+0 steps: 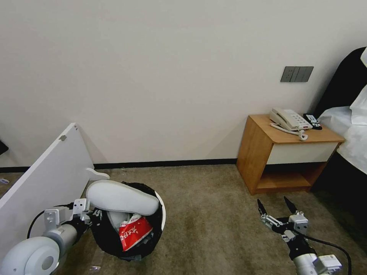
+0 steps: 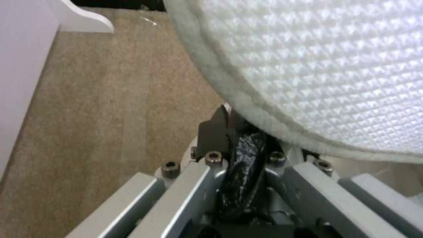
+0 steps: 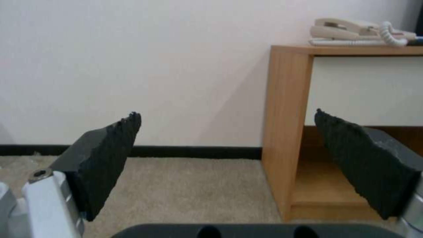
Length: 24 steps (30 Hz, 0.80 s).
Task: Pick up the trash bin, then pick up the garbage from the floor and place it into the trash bin.
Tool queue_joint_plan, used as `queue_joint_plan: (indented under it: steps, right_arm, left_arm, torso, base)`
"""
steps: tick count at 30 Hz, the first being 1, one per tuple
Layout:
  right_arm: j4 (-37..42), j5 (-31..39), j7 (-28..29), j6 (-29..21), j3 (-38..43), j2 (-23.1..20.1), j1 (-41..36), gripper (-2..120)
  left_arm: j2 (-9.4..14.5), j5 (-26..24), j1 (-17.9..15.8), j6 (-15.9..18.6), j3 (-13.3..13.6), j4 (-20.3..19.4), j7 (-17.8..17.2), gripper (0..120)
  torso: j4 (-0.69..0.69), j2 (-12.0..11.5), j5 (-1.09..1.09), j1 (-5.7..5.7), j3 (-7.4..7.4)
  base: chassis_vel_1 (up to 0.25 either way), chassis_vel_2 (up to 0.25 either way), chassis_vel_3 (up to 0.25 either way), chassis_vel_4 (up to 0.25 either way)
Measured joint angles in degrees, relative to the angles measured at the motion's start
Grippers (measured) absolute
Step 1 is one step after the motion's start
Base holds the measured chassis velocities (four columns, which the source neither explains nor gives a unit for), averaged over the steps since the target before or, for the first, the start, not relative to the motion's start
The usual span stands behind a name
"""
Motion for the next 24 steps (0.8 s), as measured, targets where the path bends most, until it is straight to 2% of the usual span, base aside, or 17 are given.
queue_joint_plan:
  steps: [3,7,8,11,13,24]
  right_arm:
    - [-1.43,1.47,0.04,0.87,-0.39,0.38,0.78,100]
    - [-2.94,1.98,-0.42,2.25,0.37,1.08,2.86,100]
    - [-2.94,1.98,-0.42,2.25,0.37,1.08,2.86,100]
    - [-3.17,1.71,-0.89,2.92,1.56,1.69,3.04,100]
    - [-3.29,1.74,-1.43,3.27,2.12,1.47,2.51,100]
    - [-4.05,1.07,-2.89,4.54,2.72,1.77,2.47,100]
  left_arm:
    - [0.41,0.2,0.29,-0.01,0.07,-0.52,0.03,2]
    - [2.92,0.11,-0.02,-0.09,0.74,-0.62,0.16,2]
    - [2.92,0.11,-0.02,-0.09,0.74,-0.62,0.16,2]
    - [2.45,0.29,-0.25,-0.07,3.15,-0.66,0.06,2]
    - [2.44,0.38,0.01,-0.05,3.5,-0.65,0.06,2]
    - [3.1,-0.11,0.3,-0.09,2.48,-0.19,0.42,2]
  torso:
    - [0.0,0.01,0.01,0.0,0.0]
    - [0.01,0.01,0.02,0.0,0.0]
    - [0.01,0.01,0.02,0.0,0.0]
    - [-0.01,0.01,-0.02,0.0,0.0]
    - [-0.02,0.01,0.0,0.0,0.0]
    - [0.0,0.01,0.01,0.0,0.0]
  base:
    - [0.0,0.0,0.0,0.0]
    - [0.0,0.0,0.0,0.0]
    - [0.0,0.0,0.0,0.0]
    - [0.0,0.0,0.0,0.0]
    - [0.0,0.0,0.0,0.0]
    - [0.0,0.0,0.0,0.0]
